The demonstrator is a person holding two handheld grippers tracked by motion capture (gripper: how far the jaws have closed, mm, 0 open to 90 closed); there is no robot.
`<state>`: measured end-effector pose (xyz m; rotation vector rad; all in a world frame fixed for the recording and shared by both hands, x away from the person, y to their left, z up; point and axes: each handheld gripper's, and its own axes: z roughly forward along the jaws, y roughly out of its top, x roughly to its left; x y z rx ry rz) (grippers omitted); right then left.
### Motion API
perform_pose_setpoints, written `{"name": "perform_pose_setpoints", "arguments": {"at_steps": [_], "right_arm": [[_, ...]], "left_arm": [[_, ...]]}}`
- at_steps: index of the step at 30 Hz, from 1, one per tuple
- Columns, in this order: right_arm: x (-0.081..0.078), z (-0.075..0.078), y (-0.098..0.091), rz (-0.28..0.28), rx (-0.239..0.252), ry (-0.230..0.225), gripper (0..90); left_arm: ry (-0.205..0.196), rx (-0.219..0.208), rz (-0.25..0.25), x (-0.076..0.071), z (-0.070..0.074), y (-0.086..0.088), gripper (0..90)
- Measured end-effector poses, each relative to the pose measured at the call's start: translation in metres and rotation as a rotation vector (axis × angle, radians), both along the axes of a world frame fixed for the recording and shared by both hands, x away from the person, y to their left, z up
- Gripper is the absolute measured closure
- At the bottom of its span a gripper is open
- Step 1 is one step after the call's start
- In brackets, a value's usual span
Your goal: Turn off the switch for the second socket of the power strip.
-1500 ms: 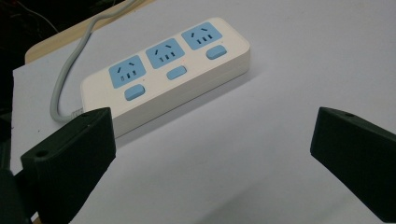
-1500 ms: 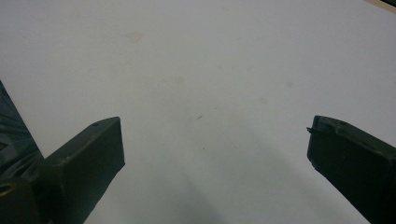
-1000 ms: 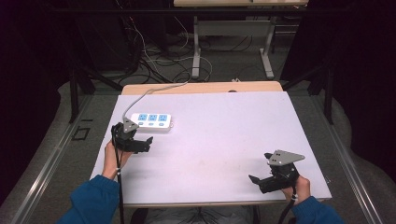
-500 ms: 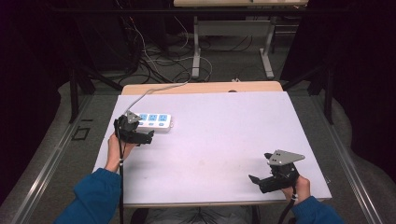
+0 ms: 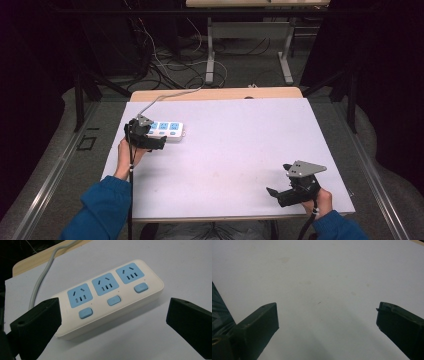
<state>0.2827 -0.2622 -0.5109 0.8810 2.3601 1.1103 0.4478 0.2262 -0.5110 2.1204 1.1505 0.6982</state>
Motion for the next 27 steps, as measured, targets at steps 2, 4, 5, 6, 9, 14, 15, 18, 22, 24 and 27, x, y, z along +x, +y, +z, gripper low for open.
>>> {"name": "perform_pose_setpoints", "arguments": {"at_steps": [2,4,5,6,9,14,15,18,22,24,27], "right_arm": [[0.0,0.0,0.0,-0.002,0.003,0.001,3.5],[0.001,-0.001,0.0,-0.004,0.004,-0.005,3.5],[0.001,-0.001,0.0,-0.001,0.002,-0.006,3.5],[0.001,-0.001,0.0,-0.001,0.002,-0.006,3.5],[0.0,0.0,0.0,-0.002,0.003,-0.002,3.5],[0.001,-0.001,0.0,0.001,0.004,-0.003,3.5],[0.001,-0.001,0.0,0.001,0.006,-0.004,3.5],[0.001,-0.001,0.0,0.0,0.005,-0.002,3.5],[0.001,-0.001,0.0,0.006,0.003,-0.001,3.6],[0.001,-0.001,0.0,0.005,0.002,0.0,3.6],[0.001,-0.001,0.0,0.005,0.003,0.002,3.6]], "left_arm": [[0.002,-0.009,0.005,0.003,0.0,0.0,0.1],[0.012,-0.004,0.003,0.006,0.0,-0.001,0.2],[0.012,-0.004,0.003,0.006,0.0,-0.001,0.1],[0.012,0.004,-0.002,0.007,0.0,-0.001,0.1],[0.008,-0.005,0.003,0.01,0.0,-0.002,0.3],[0.012,-0.009,0.017,0.016,-0.001,-0.003,0.1],[0.013,-0.013,0.017,0.018,-0.001,-0.001,0.3],[0.014,-0.022,0.027,0.019,0.0,0.0,2.8],[0.01,-0.037,0.045,0.021,0.0,0.001,13.7],[-0.004,-0.044,0.053,0.022,-0.002,0.002,17.4],[-0.004,-0.052,0.051,0.023,-0.003,0.002,27.5]]}}
